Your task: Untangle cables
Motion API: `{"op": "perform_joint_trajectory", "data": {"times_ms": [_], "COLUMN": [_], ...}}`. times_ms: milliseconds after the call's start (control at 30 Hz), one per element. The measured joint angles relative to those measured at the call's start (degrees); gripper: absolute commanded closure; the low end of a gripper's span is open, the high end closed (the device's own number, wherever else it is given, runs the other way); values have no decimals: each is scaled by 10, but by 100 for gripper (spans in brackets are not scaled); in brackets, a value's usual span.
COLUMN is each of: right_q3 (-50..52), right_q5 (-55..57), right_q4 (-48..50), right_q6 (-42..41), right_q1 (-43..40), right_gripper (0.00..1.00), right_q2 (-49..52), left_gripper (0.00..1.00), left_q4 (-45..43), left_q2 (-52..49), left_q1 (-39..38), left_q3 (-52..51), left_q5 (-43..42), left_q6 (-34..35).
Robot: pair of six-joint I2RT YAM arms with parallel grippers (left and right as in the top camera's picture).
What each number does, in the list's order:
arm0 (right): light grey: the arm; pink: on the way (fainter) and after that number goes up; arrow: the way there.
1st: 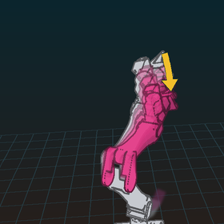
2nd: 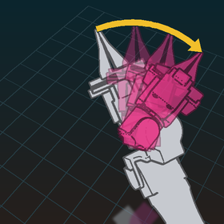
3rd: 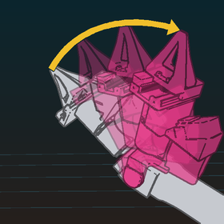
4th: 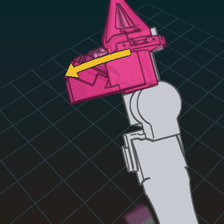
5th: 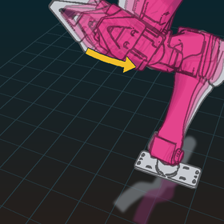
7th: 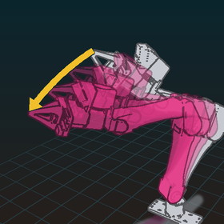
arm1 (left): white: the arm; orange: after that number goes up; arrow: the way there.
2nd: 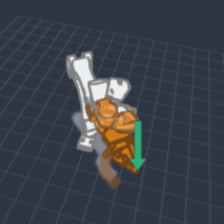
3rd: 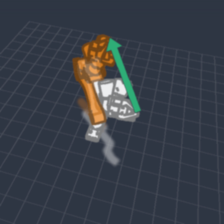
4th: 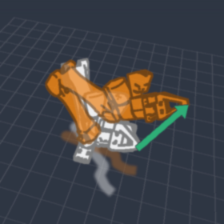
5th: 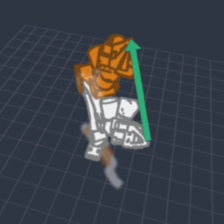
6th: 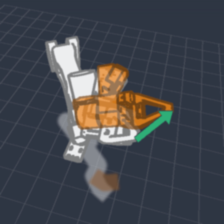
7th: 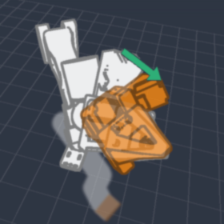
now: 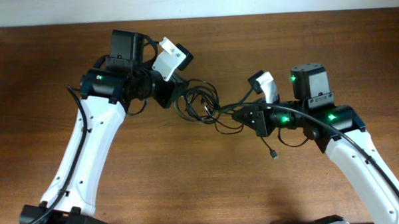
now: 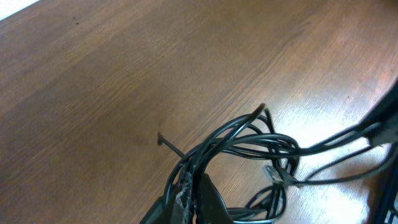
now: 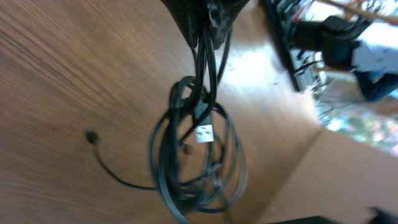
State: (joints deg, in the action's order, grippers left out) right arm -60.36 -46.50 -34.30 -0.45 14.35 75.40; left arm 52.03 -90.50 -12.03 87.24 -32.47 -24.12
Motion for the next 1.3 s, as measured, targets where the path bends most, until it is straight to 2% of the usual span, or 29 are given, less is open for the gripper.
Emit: {"op": "perform_joint_trajectory", "data": {"times_ms": [133,400,433,467,500,700,767,867,900,933,1133,1233,1300], "right_q3": [0,0,0,0,0,0,0,0,0,0,0,0,0], "right_q5": [65,90,88,80,73,26,18,4,-5,-17,-91,-98,-100], "right_q4": [-8,-14,-14,-9,-5,22,23,27,32,37,44,44,44], "right_q6": [-42,-58,-58,-58,-58,-59,-60,-60,-60,-56,61,142,207], "right_q1": [0,0,0,0,0,0,0,0,0,0,0,0,0], "right_gripper": [96,96,96,96,96,96,96,96,96,96,96,96,96], "right_q2": [0,0,0,0,0,0,0,0,0,0,0,0,0], "left_gripper": [100,100,99,89,86,83,77,21,7,0,1,1,1], "left_q4": [-11,-18,-18,-18,-18,-20,-20,-19,-19,-16,4,5,18], "left_q2": [0,0,0,0,0,-1,-1,-1,-1,-1,-1,-1,-1], "left_q1": [0,0,-2,-7,-17,-59,-59,-59,-59,-59,-59,-59,-59], "left_q3": [0,0,0,0,0,0,0,0,0,0,0,0,0], "left_q5": [-15,-136,-146,-153,-158,-125,-115,-87,-69,-35,84,84,49], "left_q6": [17,26,26,26,26,29,30,30,30,32,32,31,17]}}
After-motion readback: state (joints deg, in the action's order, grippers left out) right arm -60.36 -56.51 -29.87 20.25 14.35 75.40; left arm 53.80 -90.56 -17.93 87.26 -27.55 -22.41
